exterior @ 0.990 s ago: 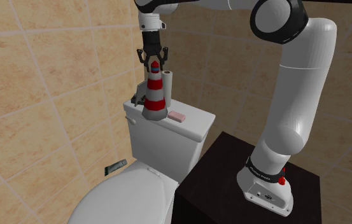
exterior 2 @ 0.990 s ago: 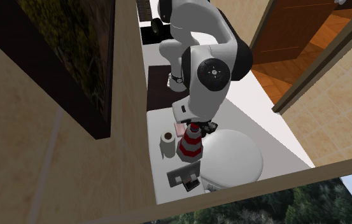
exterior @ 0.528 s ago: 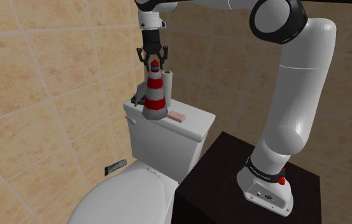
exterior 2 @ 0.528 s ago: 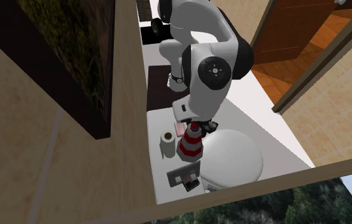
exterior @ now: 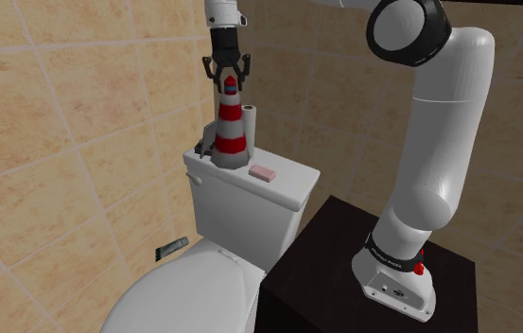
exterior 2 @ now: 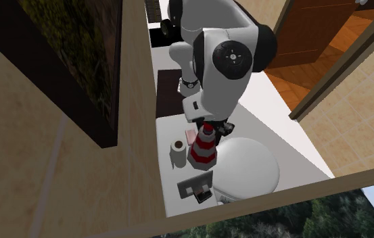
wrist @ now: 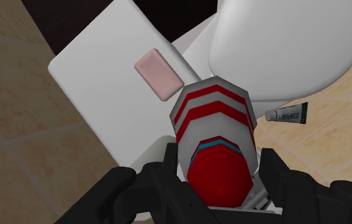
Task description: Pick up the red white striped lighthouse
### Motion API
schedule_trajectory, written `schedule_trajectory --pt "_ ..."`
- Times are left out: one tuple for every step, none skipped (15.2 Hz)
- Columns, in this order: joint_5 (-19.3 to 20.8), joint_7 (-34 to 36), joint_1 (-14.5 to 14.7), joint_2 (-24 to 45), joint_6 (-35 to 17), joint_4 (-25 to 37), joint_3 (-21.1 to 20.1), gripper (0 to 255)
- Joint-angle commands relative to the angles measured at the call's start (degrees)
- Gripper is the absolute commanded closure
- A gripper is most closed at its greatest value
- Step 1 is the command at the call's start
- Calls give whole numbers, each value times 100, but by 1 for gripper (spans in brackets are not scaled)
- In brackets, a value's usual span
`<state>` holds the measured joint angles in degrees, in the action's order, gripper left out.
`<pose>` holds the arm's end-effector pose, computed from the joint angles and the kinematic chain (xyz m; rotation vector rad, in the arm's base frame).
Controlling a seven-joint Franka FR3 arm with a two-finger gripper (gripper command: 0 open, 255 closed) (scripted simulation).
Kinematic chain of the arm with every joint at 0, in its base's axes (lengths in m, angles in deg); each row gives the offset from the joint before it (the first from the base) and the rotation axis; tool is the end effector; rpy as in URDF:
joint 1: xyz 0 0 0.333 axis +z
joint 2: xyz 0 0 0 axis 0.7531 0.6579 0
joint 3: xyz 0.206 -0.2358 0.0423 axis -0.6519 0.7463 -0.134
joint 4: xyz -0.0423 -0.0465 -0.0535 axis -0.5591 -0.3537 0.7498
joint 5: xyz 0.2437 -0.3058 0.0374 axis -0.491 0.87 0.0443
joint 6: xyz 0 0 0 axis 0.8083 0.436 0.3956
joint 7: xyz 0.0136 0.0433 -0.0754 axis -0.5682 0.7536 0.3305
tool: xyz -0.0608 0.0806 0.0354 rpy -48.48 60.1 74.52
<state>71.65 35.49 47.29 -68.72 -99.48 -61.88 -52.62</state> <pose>0.6080 0.0163 0.5764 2.9486 -0.9326 -0.2603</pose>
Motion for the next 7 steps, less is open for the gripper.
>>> schedule_trajectory --pt "2 8 5 39 182 232 -3 255" --pt "3 10 7 68 273 352 -3 255" --pt "5 13 9 100 366 477 -4 255" --pt "7 15 11 135 461 606 -4 255" --pt "9 18 13 173 557 740 -5 255" --pt "9 18 13 178 572 760 -5 255" --pt "9 18 13 178 572 760 -5 255"
